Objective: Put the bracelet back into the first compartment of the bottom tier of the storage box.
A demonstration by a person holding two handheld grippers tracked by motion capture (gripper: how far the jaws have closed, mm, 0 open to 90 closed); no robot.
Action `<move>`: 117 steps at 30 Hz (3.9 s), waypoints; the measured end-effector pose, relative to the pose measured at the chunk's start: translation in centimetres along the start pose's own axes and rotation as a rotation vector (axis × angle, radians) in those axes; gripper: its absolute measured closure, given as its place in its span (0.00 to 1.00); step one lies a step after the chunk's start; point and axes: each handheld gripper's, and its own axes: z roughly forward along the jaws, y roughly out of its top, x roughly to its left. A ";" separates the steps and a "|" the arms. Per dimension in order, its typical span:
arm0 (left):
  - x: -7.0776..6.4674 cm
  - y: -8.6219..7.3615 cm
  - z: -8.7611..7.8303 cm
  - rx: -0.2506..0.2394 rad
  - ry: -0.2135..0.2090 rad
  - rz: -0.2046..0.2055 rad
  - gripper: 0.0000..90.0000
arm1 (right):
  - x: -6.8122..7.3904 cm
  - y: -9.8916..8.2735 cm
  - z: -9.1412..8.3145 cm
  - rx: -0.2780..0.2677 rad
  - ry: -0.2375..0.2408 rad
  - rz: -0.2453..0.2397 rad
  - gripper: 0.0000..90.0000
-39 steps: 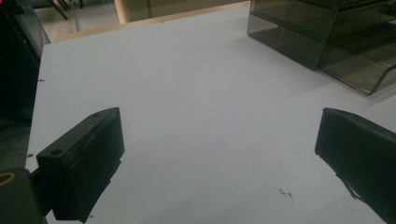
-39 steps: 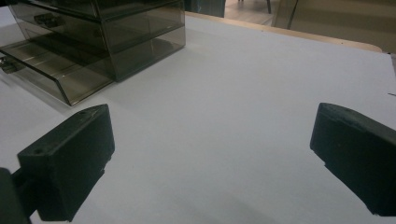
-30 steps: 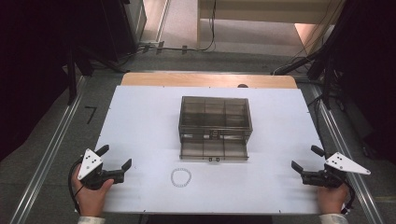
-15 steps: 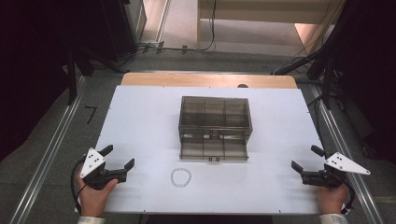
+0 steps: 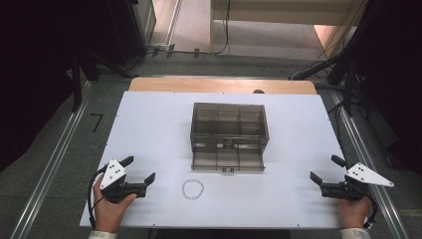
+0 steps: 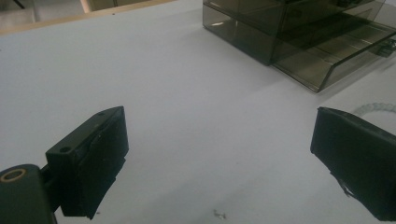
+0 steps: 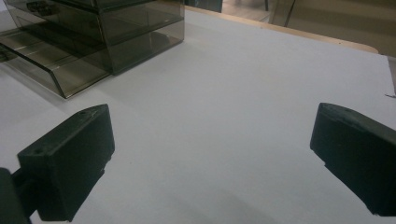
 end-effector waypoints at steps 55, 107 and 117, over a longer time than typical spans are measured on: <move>-7.2 2.0 5.4 0.211 -0.215 0.150 0.35 | 0.2 0.1 0.1 0.013 -0.002 -0.021 0.00; -7.4 2.1 6.1 0.282 -0.257 0.172 0.67 | -0.4 0.3 0.7 0.064 -0.072 0.077 0.00; -8.0 2.2 6.3 0.284 -0.275 0.187 0.89 | -0.3 0.3 0.7 0.063 -0.074 0.066 0.00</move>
